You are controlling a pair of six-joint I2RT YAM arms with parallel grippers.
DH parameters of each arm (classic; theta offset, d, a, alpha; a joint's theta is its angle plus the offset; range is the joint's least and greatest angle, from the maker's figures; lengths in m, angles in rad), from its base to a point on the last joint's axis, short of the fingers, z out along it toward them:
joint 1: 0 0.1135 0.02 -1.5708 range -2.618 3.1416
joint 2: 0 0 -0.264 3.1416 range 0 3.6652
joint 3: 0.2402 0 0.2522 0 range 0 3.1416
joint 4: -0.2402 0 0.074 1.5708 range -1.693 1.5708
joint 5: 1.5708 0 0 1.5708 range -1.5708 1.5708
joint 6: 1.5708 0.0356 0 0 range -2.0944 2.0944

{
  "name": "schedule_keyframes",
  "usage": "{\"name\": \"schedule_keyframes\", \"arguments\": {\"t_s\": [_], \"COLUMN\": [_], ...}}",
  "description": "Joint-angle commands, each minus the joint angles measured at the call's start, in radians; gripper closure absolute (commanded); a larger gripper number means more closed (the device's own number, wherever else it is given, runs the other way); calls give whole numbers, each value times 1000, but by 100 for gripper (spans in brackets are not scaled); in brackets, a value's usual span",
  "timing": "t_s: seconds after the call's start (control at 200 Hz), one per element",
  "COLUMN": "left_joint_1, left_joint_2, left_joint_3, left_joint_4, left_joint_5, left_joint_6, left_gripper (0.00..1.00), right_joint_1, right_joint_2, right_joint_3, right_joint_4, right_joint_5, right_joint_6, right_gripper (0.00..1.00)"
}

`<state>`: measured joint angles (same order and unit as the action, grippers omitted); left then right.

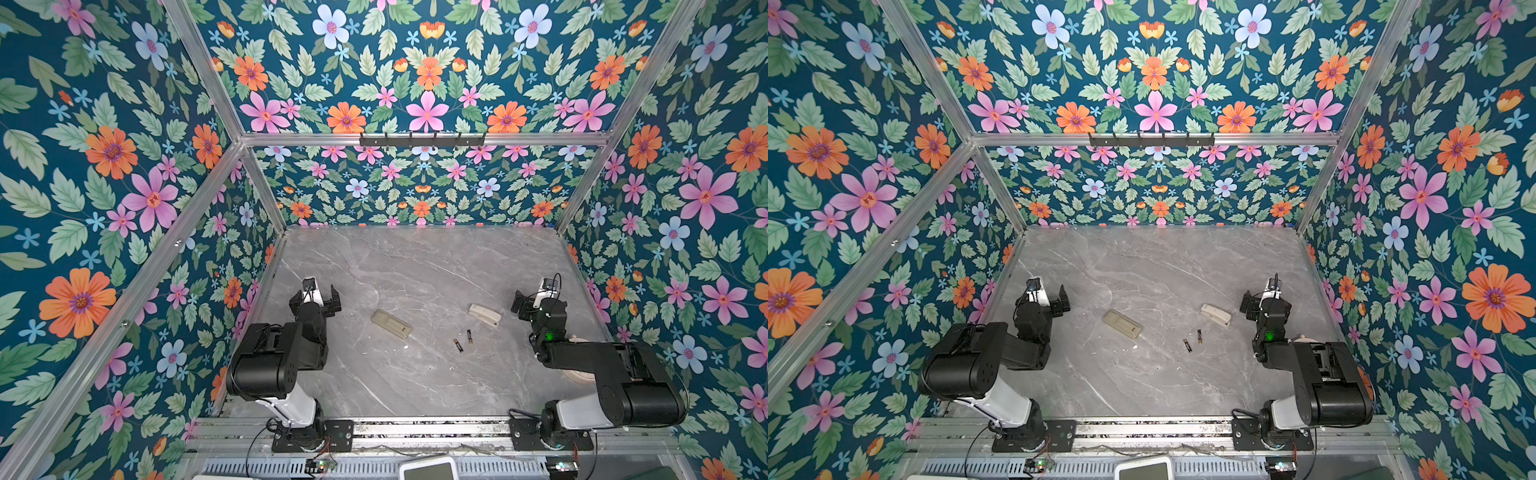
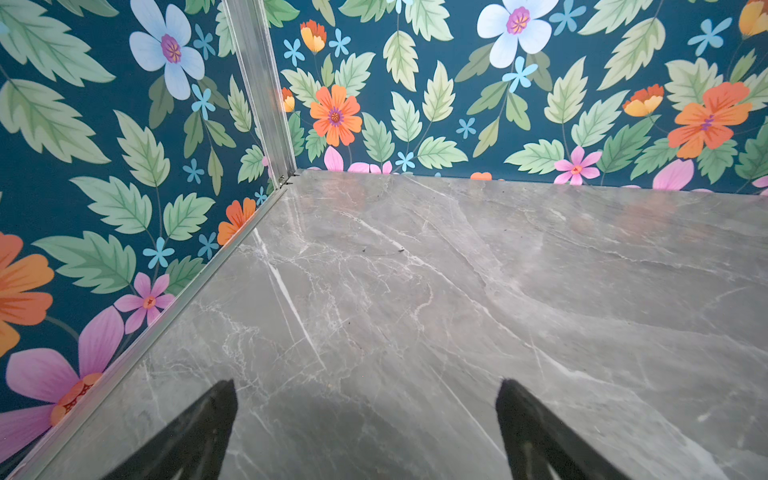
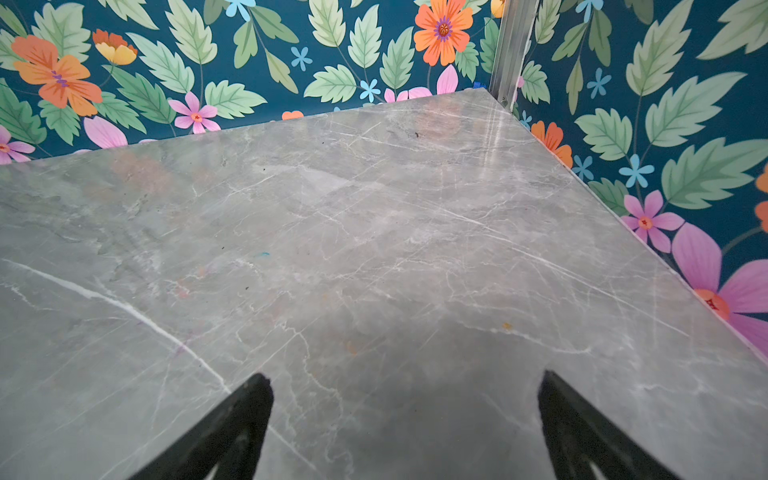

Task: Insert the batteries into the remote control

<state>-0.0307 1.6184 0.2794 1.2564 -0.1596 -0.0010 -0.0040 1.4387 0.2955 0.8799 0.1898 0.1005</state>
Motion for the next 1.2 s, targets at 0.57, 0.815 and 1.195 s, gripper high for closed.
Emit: {"name": "schedule_keyframes", "arguments": {"t_s": [0.57, 0.815, 1.195], "left_joint_1": [2, -26, -286], "left_joint_2": [-108, -343, -182], "left_joint_3": [18, 297, 673], "left_joint_4": [-126, -898, -1609], "left_joint_5": [-13, 81, 301], "left_joint_6": [-6, -216, -585], "left_gripper": [0, 0, 0], "right_joint_1": [50, 85, 326], "right_joint_2": [-136, -564, -440], "right_joint_3": [32, 380, 742], "right_joint_4": [-122, -1042, -1787], "right_joint_5": [85, 139, -48], "right_joint_6": [-48, 249, 517], "right_gripper": [1, 1, 1]}}
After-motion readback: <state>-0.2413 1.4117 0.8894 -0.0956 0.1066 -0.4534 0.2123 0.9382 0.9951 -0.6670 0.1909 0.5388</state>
